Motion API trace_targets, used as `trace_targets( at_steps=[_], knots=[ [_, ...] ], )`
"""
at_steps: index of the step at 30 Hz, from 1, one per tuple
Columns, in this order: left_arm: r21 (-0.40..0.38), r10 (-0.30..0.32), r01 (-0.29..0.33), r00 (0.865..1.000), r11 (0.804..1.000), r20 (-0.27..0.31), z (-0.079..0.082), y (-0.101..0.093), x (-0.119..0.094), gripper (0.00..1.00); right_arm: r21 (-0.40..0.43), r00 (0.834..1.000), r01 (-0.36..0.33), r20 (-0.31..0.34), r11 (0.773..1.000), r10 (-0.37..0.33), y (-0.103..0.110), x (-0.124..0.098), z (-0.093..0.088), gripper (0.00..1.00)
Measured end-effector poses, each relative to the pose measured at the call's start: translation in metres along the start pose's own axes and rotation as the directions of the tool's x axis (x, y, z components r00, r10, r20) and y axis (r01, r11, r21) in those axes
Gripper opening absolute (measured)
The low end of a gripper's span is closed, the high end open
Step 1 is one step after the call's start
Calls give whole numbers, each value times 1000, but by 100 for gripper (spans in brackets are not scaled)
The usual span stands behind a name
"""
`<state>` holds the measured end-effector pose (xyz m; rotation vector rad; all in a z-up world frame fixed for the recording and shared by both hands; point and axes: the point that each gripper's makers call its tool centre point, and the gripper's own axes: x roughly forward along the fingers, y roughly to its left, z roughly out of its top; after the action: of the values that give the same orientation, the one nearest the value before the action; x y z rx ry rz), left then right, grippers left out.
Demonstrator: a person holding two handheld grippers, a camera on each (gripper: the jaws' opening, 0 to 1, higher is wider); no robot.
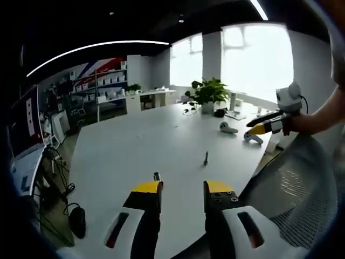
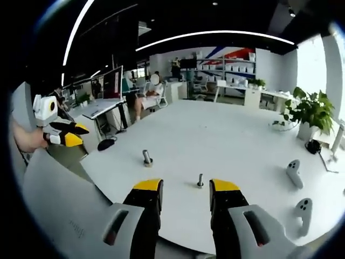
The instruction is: Place the washer onto the threaded stud by aligning its center hole with the stud, sliding it down to the base, and recovering from edge contact or off-axis alignment until the washer reaches the visible bottom stop.
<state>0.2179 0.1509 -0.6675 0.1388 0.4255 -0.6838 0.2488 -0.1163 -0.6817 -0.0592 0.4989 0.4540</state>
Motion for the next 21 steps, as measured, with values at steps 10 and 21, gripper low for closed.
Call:
trace_targets(
  at_steps=[10, 21],
  knots=[
    [4, 11, -11, 1000, 1000, 5, 0, 2, -1, 31, -4, 1000, 1, 7, 1000, -1, -5, 1, -2, 36],
    [0, 12, -12, 1000, 1000, 9, 0, 2, -2, 32, -7, 1000, 6, -2, 1000, -6, -10, 2, -6, 36]
  ],
)
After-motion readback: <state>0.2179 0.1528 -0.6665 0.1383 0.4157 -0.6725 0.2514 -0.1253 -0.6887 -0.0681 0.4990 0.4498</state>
